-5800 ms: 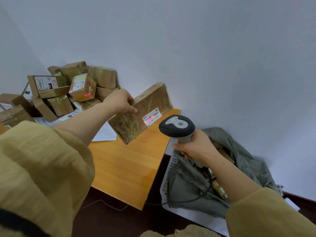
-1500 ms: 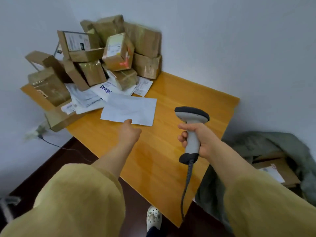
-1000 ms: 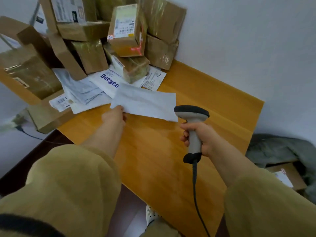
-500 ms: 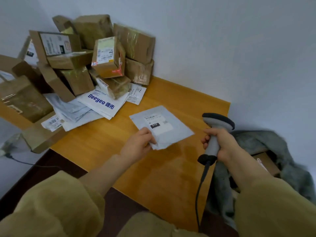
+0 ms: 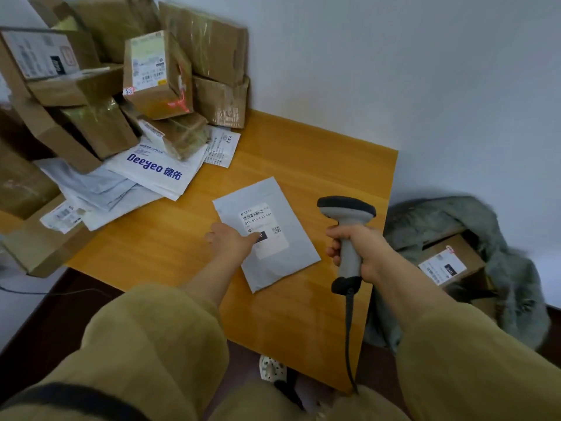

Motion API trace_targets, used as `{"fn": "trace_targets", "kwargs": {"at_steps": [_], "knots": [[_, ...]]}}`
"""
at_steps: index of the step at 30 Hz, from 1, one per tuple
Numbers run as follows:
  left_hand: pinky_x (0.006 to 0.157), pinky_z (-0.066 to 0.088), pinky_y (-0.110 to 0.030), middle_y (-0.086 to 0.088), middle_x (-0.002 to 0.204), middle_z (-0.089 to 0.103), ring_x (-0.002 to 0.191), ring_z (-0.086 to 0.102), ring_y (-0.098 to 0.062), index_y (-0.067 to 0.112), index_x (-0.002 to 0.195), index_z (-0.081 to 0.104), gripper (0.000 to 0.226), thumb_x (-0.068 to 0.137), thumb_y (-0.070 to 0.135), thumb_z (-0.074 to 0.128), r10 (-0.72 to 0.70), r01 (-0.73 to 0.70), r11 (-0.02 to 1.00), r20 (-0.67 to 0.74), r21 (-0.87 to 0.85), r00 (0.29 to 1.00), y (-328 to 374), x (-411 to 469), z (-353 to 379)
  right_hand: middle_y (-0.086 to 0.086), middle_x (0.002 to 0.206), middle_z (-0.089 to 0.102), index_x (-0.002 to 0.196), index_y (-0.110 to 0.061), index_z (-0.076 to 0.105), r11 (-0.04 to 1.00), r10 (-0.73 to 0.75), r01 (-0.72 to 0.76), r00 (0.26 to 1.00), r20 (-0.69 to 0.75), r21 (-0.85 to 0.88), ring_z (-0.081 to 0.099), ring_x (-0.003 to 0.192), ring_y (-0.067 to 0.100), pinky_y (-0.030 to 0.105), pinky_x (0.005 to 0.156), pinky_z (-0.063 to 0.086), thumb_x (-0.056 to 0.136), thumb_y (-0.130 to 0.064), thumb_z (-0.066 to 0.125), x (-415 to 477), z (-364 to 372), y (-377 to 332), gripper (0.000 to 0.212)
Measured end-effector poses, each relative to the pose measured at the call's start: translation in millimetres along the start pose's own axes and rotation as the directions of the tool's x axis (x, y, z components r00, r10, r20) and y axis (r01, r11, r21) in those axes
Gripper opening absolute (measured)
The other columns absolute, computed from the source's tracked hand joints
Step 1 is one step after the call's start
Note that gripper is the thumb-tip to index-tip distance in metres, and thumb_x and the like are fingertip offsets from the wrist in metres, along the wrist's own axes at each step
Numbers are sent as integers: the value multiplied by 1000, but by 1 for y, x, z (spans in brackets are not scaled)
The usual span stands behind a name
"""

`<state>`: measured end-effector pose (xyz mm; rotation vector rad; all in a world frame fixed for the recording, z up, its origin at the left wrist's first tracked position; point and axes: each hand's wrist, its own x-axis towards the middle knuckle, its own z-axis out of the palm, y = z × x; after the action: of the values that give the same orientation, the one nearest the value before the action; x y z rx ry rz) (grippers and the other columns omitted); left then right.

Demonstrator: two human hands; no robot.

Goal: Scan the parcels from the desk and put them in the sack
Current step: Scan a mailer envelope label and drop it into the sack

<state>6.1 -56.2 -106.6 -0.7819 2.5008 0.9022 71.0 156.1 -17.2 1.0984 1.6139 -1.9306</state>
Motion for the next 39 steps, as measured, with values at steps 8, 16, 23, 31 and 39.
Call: {"fn": "trace_targets", "kwargs": {"at_steps": [8, 16, 23, 31, 39], "knots": [[91, 44, -35, -18, 134, 27, 119, 43, -33, 2, 139, 16, 101, 67, 19, 85, -22, 20, 998, 46, 62, 999, 16, -5, 27, 7, 51, 53, 84, -2, 60, 992, -81, 83, 996, 25, -97, 61, 46, 21, 28, 48, 51, 84, -2, 66, -12, -2, 4, 5], [82, 47, -36, -12, 118, 60, 109, 58, -32, 6, 127, 45, 42, 89, 10, 60, 141, -164, 916, -89, -366, 986, 33, -49, 23, 15, 65, 64, 96, -6, 62, 973, -193, 211, 965, 177, -92, 68, 62, 28, 36, 62, 58, 86, -24, 71, -49, -48, 16, 22], [68, 47, -33, -2, 73, 59, 74, 55, -24, 12, 76, 58, 18, 90, 23, 59, 235, -302, 787, -190, -539, 953, 61, -150, 37, 8, 53, 54, 81, -10, 64, 930, -367, 365, 912, 183, 46, 54, 46, 22, 29, 49, 45, 83, -14, 72, -98, -123, 36, 9], [65, 42, -33, -5, 68, 54, 67, 48, -23, 14, 69, 53, 27, 91, 26, 59, 212, -342, 750, -285, -566, 935, 75, -255, 78, 7, 52, 52, 81, -6, 59, 885, -444, 465, 851, 282, -11, 51, 43, 18, 28, 47, 44, 81, -2, 70, -153, -220, 65, 11], [72, 48, -34, -3, 71, 58, 71, 52, -23, 15, 76, 59, 21, 93, 27, 58, 193, -335, 735, -291, -589, 937, 89, -312, 98, 6, 51, 51, 75, -7, 58, 854, -492, 520, 824, 281, -28, 51, 43, 16, 27, 47, 45, 83, -3, 69, -179, -270, 80, 14]]}}
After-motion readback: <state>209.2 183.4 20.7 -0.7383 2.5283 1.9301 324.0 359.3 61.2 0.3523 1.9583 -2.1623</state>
